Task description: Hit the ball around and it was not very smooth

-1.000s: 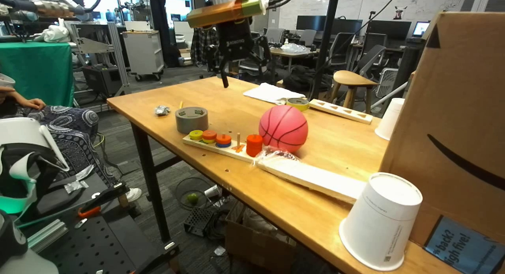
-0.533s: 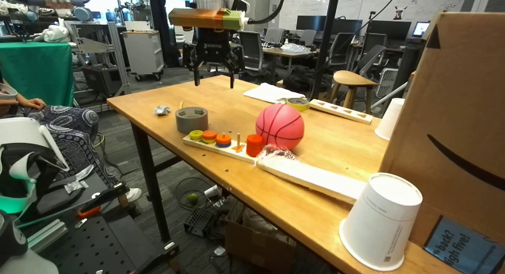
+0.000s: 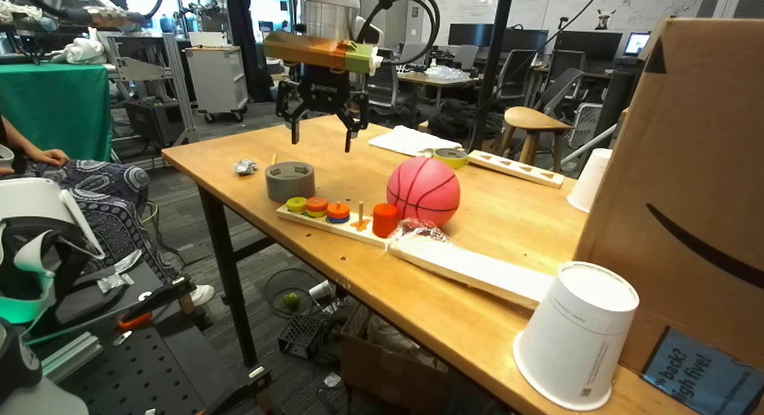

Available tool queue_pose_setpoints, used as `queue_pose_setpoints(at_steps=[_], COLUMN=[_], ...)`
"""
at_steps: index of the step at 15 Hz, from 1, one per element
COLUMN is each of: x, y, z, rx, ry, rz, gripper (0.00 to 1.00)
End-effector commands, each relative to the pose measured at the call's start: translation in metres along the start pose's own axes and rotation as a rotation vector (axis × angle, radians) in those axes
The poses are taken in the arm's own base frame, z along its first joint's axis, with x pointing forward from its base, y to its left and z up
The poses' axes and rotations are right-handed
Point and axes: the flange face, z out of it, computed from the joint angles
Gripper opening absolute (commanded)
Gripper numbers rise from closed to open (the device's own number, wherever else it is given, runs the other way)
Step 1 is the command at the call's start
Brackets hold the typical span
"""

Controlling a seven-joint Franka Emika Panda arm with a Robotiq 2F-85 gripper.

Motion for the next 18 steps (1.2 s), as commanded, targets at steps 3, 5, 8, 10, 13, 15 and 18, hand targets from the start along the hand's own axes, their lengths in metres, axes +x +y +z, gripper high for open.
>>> queue_pose_setpoints(at_steps=[3,5,8,10,13,15,18], x=[-0.005,-0.008,-0.010,-0.010,-0.009,-0.007,-0.004], y=[0.023,0.030,0.040,0.047,0.056,0.061,0.076], z=[0.017,0.027,0.035,0.041,0.047,0.053,0.061], rx=[0.054,0.079,0.100,0.116,0.113,0.112,0.071], ry=[-0.006,-0.012,-0.005,-0.002,-0.008,-0.014,-0.028], rz=[0.002,0.007,0.009,0.015,0.021,0.024,0.031], gripper=[1.00,1.00,1.00,1.00,1.00,1.00,1.00])
